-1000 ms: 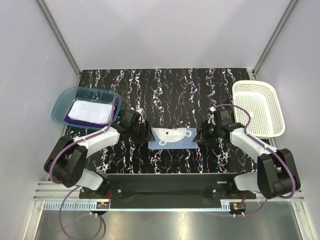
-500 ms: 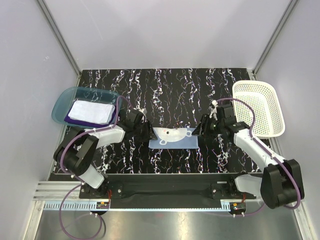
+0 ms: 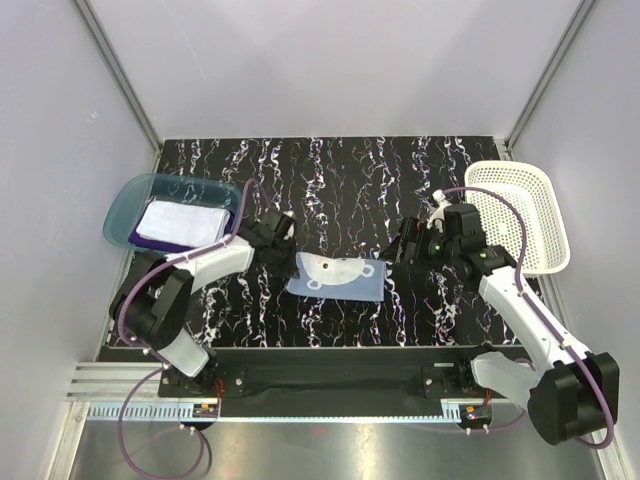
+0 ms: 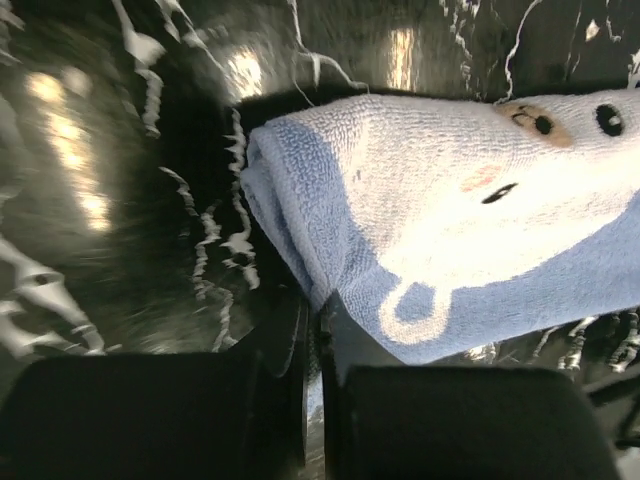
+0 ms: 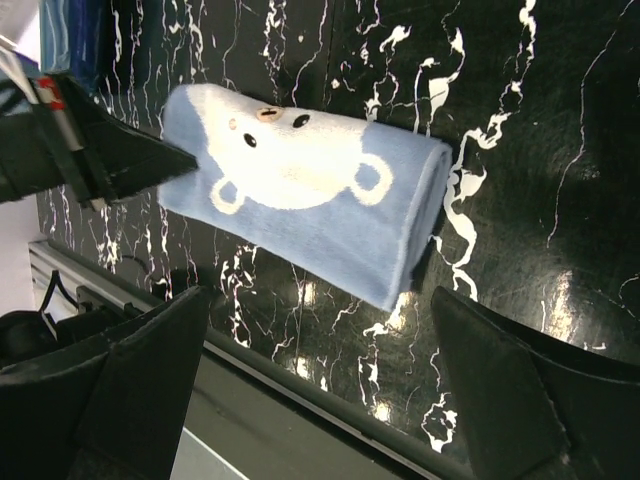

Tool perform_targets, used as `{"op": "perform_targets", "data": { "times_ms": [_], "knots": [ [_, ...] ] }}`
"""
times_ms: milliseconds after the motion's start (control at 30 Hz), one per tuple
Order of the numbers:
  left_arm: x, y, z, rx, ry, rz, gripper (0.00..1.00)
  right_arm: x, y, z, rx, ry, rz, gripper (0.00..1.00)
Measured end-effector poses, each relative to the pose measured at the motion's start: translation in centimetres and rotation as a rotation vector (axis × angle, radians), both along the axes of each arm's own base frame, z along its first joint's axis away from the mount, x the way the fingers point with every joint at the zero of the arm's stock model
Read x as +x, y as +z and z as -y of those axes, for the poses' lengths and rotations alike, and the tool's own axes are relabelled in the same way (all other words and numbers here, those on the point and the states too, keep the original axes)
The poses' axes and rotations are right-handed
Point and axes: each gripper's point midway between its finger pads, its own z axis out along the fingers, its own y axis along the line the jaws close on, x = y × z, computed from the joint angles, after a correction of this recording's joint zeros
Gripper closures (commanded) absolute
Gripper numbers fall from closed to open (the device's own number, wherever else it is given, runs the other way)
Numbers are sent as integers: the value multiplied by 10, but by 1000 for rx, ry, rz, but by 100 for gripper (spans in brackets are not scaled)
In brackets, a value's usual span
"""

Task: Fold and stack the towels
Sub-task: Neatly place the folded towel into the bin

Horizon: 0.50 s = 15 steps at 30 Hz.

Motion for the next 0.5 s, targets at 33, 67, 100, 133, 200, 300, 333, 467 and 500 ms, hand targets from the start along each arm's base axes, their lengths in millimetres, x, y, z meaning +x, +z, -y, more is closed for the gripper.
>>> {"op": "perform_targets", "data": {
  "times_ms": [33,67,100,133,200,300,333,467,500],
  "knots": [
    [3,5,-3,23,-10,8,100,0,1,1,-7,-4,4,0],
    [7,12,-6,49,-23,24,100,-1,2,2,-11,-7,5,0],
    [12,19,-10,74,-33,43,100,0,4,3,-14,-9,10,0],
    [16,27,-15,101,-38,62,100,-1,5,4,-16,-10,12,0],
    [24,45,-29,148,-43,106,100,-1,7,6,-24,-17,16,0],
    [34,68,-61,224,-21,149,100,0,8,6,-28,-20,19,0],
    [39,75,-73,247,-8,162,100,0,9,6,-28,-20,20,0],
    [54,96,-128,356,55,186,100,1,9,6,-32,-15,21,0],
    [57,99,-139,379,65,188,100,2,8,6,-35,-12,20,0]
  ]
}}
